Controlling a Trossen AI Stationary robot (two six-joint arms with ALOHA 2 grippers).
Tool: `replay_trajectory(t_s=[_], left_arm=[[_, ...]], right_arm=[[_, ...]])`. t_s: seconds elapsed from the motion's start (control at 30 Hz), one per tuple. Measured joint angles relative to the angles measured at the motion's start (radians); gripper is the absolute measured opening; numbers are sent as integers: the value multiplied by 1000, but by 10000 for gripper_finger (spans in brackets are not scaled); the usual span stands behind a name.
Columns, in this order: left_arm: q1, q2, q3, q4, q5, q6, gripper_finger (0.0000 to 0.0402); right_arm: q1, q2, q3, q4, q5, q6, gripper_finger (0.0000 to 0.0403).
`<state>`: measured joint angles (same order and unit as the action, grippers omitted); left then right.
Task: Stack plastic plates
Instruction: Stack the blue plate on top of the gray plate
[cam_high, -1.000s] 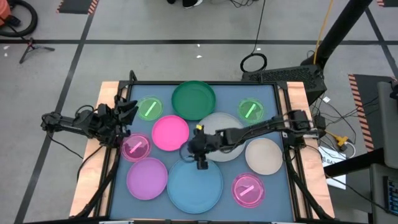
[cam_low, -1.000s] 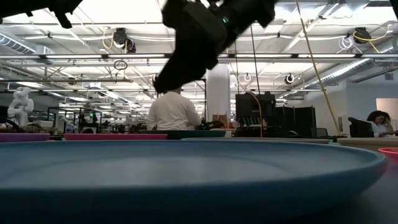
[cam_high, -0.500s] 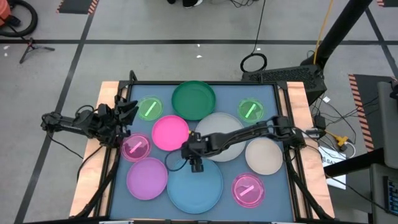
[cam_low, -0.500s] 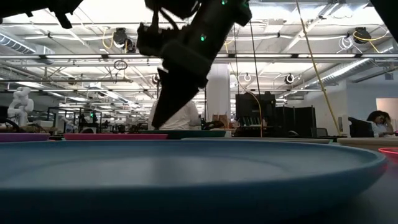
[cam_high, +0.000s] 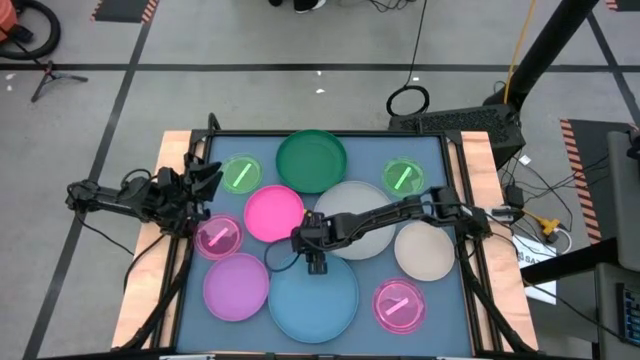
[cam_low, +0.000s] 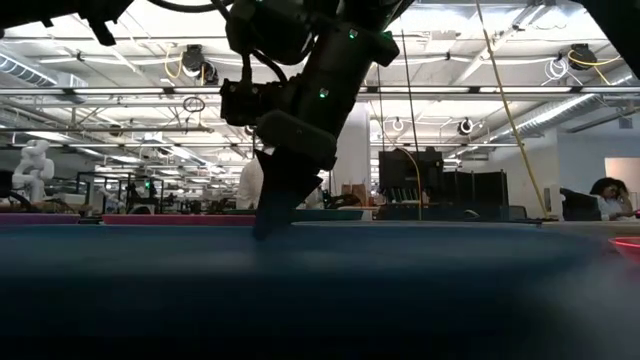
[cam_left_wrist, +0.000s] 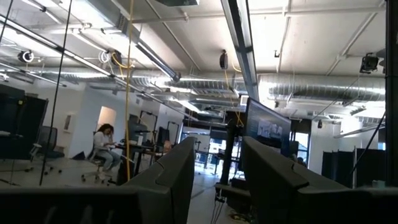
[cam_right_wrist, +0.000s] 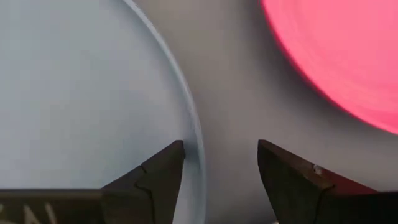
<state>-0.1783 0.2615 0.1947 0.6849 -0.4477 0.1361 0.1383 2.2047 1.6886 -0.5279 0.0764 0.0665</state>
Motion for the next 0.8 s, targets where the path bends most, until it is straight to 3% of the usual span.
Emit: replay_trajectory(t_s=[0.2, 0.67, 0.8], left_arm=[[0, 0, 0, 0, 0, 4, 138], [0, 0, 0, 0, 0, 8, 138], [0, 0, 0, 0, 0, 8, 138]], right_arm=[[0, 1, 0, 1, -9, 0, 161], [-2, 0, 0, 1, -55, 0, 21], [-2, -6, -1, -1, -56, 0, 6]])
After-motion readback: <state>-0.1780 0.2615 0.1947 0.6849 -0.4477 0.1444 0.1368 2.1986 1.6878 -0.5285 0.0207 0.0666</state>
